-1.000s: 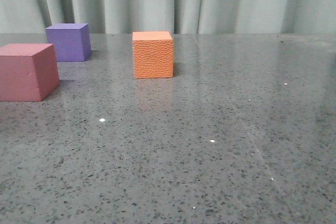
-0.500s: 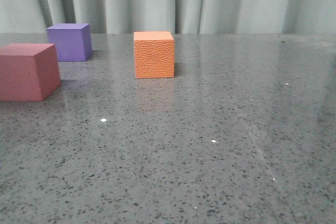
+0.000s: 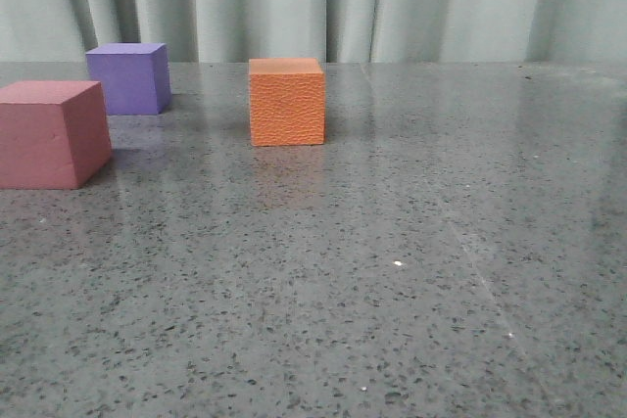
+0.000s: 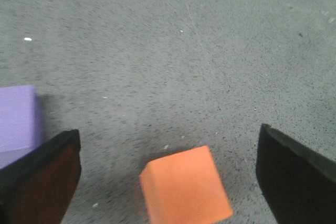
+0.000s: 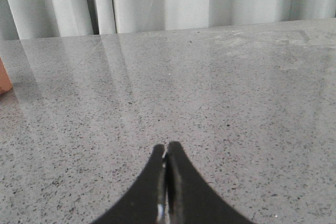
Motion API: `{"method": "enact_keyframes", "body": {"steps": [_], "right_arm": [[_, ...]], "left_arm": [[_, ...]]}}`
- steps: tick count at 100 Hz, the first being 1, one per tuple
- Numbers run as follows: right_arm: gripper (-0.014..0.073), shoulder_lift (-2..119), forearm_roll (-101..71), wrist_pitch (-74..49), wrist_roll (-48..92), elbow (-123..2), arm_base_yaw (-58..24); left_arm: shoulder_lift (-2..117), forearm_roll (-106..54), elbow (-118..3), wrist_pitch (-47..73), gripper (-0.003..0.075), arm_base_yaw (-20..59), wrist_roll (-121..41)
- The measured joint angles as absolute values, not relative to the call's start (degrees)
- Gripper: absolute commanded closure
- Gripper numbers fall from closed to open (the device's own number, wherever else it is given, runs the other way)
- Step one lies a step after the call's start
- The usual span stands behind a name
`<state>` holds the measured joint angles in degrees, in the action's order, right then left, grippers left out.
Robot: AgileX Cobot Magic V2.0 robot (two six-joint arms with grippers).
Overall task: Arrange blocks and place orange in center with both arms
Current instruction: 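Lower the left gripper over the orange cube and close on it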
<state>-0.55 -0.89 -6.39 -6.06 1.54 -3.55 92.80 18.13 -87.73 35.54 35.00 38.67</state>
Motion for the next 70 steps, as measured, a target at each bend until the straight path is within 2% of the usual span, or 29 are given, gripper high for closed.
{"method": "enact_keyframes", "body": {"steps": [24,70], "right_arm": [[0.0661,-0.55,-0.89,-6.39,-6.06,1.54,-3.55],[0.0661,-0.55,-0.89,-6.39,-6.06,1.54,-3.55]], "left_arm": [[103.15,22.02,-96.3,40.01,0.0081,39.16,42.56],[105.63,21.92,-96.85,43.79,0.0081,39.27,44.21]]}}
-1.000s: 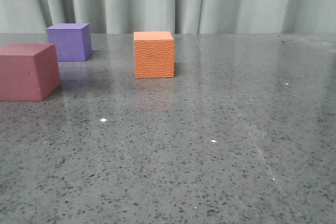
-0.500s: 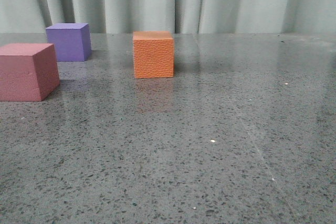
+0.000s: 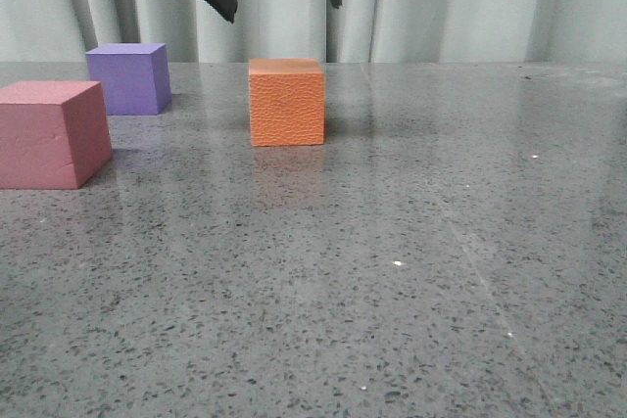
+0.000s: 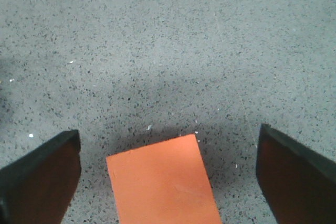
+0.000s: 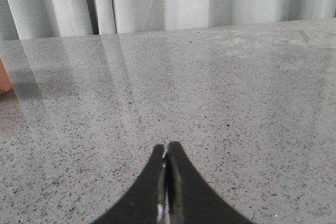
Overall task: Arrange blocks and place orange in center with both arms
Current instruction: 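Lower the left gripper over the orange cube and close on it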
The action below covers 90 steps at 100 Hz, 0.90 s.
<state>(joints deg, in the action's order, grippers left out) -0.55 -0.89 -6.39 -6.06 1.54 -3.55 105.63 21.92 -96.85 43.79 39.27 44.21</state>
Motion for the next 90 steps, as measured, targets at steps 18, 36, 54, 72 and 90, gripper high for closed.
{"method": "enact_keyframes", "body": {"steps": [18,36,54,72,90], "right_arm": [[0.0661,-0.55,-0.89,-6.39,-6.06,1.54,-3.55],[0.0661,-0.55,-0.89,-6.39,-6.06,1.54,-3.55],[0.0661,-0.55,-0.89,-6.39,-6.06,1.54,-3.55],[0.0661,-0.55,-0.89,-6.39,-6.06,1.54,-3.55],[0.0661,-0.55,-0.89,-6.39,-6.06,1.54,-3.55]], "left_arm": [[107.22,22.02,-96.85,45.91,0.0081,39.27,44.77],[108.63,22.13,-96.85,46.67,0.0081,39.27,44.82],[110.63,21.34,-96.85,47.2,0.0081,39.27,44.82],[111.73,20.29,-96.85,47.55,0.0082,39.3,44.91],[111.73,20.28,-96.85,47.58,0.0164,39.53,44.91]]}}
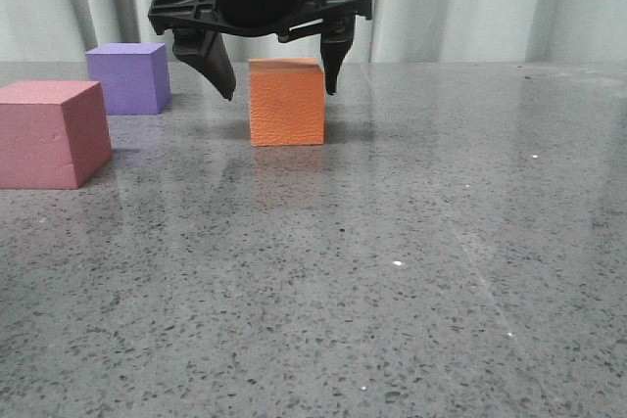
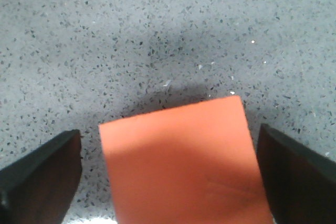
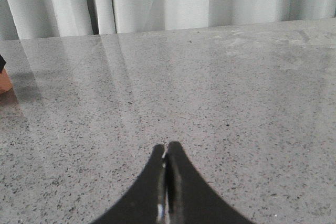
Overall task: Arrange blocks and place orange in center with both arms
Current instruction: 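Lower the left gripper over the orange cube and close on it, then lift the orange cube with the left gripper toward the purple and pink cubes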
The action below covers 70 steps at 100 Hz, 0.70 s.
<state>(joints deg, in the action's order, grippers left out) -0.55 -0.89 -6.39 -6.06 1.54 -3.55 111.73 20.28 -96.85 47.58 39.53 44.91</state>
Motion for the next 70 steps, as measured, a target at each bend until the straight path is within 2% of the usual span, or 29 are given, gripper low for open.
{"method": "enact_keyframes", "body": {"steps": [19,28,49,70], "right_arm": [[0.0661,-0.55,-0.89,-6.39,-6.06,1.54,-3.55],[0.0661,-0.55,-0.89,-6.39,-6.06,1.54,-3.55],[0.0661,-0.68,-0.89,-6.39,-6.06,1.54,-3.55],[0.0661,-0.68,-0.89,-6.39,-6.06,1.54,-3.55]], "left_arm": [[111.81,19.89,-96.85,47.71,0.0471,39.75,44.95],[111.81,19.89,-96.85,47.71,0.0567,39.75,44.95],[111.33,20.1,-96.94,47.81,0.0573,39.75,42.82],[105.07,24.53,-96.94,47.93,0.0573,39.75,42.06]]}}
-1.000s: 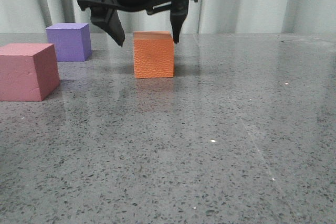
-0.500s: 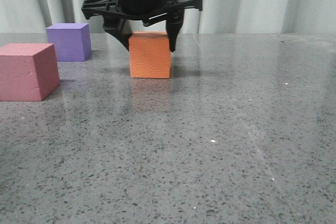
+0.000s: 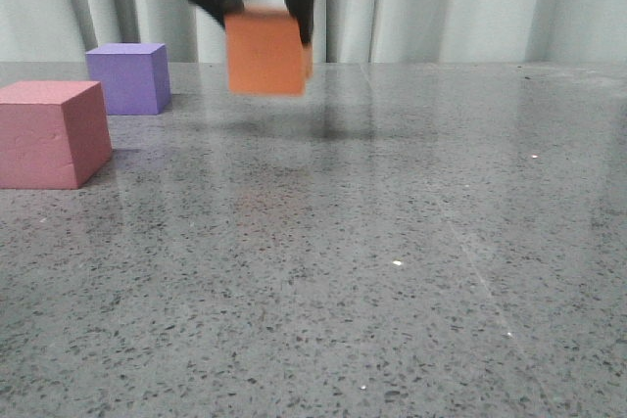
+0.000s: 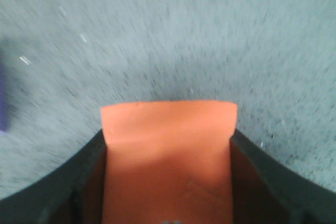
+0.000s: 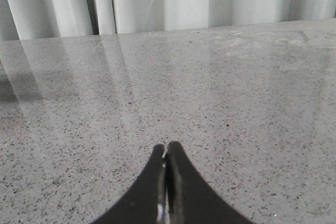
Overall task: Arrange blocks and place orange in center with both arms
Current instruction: 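Lift the orange cube with the left gripper toward the purple and pink cubes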
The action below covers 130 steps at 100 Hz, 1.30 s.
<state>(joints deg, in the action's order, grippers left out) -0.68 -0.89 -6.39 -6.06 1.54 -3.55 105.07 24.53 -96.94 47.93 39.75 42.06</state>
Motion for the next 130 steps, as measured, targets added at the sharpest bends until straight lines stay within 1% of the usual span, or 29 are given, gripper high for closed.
{"method": "enact_keyframes", "body": {"steps": [14,24,45,62,78,97,130], "right_arm": [[0.0661,-0.68,-0.89,-6.39,-6.06,1.54,-3.55],[0.0661,-0.68,-0.89,-6.39,-6.06,1.54,-3.55],[0.0661,-0.68,-0.89,-6.39,-6.06,1.54,-3.55],[0.0661,-0.68,-0.89,-6.39,-6.06,1.54,-3.55],[0.0661,-0.68,-0.89,-6.39,-6.06,1.54,-3.55],[0.0661,-0.68,-0.89,-6.39,-6.06,1.54,-3.55],[0.0661,-0.68,-0.89,-6.39,-6.06,1.54,-3.55]], "left_arm": [[100.39,28.75,-96.94,48.05,0.0573,39.75,42.06],[97.82,29.82,-95.27,48.05,0.0573,38.25,42.06],[93.73,30.49,-86.45,47.65,0.0573,33.0,42.06],[90.97,30.08,-80.42,44.45,0.0573,29.45,42.06],[90.27,29.71,-77.49,41.07,0.0573,27.16,42.06],[90.27,29.43,-75.3,39.98,0.0573,25.44,42.06],[90.39,28.87,-71.11,34.85,0.0573,25.2,42.02]]}}
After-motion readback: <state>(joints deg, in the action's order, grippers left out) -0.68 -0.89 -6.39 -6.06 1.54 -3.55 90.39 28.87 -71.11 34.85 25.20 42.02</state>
